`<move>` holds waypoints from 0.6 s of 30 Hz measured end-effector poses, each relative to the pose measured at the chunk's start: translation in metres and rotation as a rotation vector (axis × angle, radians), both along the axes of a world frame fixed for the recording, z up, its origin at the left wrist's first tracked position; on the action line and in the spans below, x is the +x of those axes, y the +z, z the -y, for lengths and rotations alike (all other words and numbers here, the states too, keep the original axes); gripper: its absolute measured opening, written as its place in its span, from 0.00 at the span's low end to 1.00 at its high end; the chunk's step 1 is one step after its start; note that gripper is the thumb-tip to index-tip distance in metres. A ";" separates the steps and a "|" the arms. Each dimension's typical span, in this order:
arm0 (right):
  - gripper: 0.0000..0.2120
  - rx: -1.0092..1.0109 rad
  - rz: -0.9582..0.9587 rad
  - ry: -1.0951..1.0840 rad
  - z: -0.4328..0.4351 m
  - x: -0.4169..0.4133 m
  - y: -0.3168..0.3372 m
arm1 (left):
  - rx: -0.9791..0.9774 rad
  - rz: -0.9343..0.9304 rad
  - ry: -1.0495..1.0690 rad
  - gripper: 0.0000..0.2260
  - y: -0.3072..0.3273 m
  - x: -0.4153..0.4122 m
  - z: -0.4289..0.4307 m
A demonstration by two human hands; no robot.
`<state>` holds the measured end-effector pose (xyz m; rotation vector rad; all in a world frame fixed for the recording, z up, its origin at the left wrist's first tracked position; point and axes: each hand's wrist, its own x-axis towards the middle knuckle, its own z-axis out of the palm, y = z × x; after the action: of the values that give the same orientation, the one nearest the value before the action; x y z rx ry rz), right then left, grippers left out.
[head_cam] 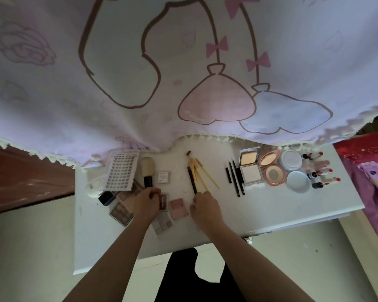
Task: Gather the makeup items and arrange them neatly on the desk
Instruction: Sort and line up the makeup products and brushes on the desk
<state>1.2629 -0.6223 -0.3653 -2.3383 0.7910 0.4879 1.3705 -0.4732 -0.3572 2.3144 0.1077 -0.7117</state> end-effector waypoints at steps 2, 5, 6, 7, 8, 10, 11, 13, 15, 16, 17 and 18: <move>0.08 0.012 0.029 -0.031 0.001 -0.004 0.001 | -0.004 -0.005 0.009 0.11 0.002 0.000 0.000; 0.10 0.034 0.060 -0.110 0.008 -0.008 0.000 | -0.002 0.002 0.010 0.11 0.003 -0.002 0.000; 0.11 0.038 0.050 -0.131 0.011 -0.009 -0.001 | -0.002 0.005 0.011 0.11 0.004 -0.003 0.001; 0.11 0.040 0.040 -0.143 0.015 -0.009 -0.003 | -0.002 0.013 0.009 0.11 0.005 -0.005 0.001; 0.11 0.040 0.031 -0.137 0.018 -0.008 -0.004 | 0.000 0.024 0.006 0.11 0.006 -0.006 0.001; 0.10 0.030 0.020 -0.064 0.019 -0.005 -0.005 | 0.004 0.037 0.003 0.11 0.006 -0.007 0.002; 0.10 0.024 0.014 -0.015 0.018 -0.003 -0.005 | 0.004 0.032 0.005 0.11 0.006 -0.007 0.001; 0.10 0.021 -0.008 0.059 0.012 0.001 -0.004 | 0.001 0.012 0.010 0.11 0.006 -0.007 0.001; 0.06 0.019 -0.025 0.105 0.008 0.006 -0.003 | -0.006 -0.007 0.014 0.11 0.006 -0.006 0.001; 0.04 0.027 -0.038 0.119 0.007 0.008 0.000 | -0.008 -0.015 0.015 0.11 0.007 -0.006 0.001; 0.04 0.046 -0.038 0.123 0.007 0.010 0.003 | -0.011 -0.022 0.021 0.11 0.007 -0.005 0.001; 0.04 0.082 -0.023 0.097 0.008 0.010 0.005 | -0.017 -0.029 0.035 0.11 0.008 -0.005 0.002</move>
<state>1.2732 -0.6306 -0.3600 -2.3070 0.6577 0.5792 1.3656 -0.4749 -0.3495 2.2807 0.1549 -0.7258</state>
